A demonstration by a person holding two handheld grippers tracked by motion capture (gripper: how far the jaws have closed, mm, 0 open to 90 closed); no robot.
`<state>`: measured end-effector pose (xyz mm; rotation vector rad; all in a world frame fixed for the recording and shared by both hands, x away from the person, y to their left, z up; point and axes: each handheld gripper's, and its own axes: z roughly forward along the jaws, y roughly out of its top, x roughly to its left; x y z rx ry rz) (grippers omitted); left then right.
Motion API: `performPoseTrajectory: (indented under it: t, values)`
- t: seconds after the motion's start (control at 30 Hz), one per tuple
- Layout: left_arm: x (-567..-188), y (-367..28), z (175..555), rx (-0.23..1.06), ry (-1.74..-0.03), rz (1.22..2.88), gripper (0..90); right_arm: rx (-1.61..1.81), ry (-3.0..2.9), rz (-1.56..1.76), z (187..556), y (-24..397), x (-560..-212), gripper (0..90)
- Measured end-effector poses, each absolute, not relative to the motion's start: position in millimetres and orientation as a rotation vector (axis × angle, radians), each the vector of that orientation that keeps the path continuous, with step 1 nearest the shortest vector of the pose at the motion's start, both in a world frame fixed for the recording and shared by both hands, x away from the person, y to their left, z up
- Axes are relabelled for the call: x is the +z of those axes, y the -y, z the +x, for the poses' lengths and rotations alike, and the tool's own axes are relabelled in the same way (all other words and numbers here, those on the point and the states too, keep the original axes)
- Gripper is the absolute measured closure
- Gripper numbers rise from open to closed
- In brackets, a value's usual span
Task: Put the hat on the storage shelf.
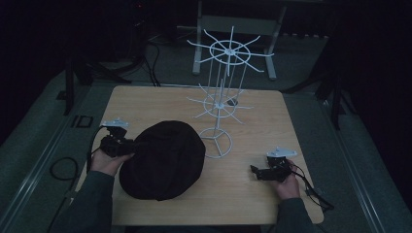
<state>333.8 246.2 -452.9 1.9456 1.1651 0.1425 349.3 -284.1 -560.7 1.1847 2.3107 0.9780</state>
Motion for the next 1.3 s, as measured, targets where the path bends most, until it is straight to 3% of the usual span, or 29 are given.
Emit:
performPoseTrajectory:
  t: [1.3]
  values:
    - [-410, -282, 329, 0.193, -1.133, 1.767, 78.7, 0.979, -2.309, 1.185, 349, 284, -561, 13.2]
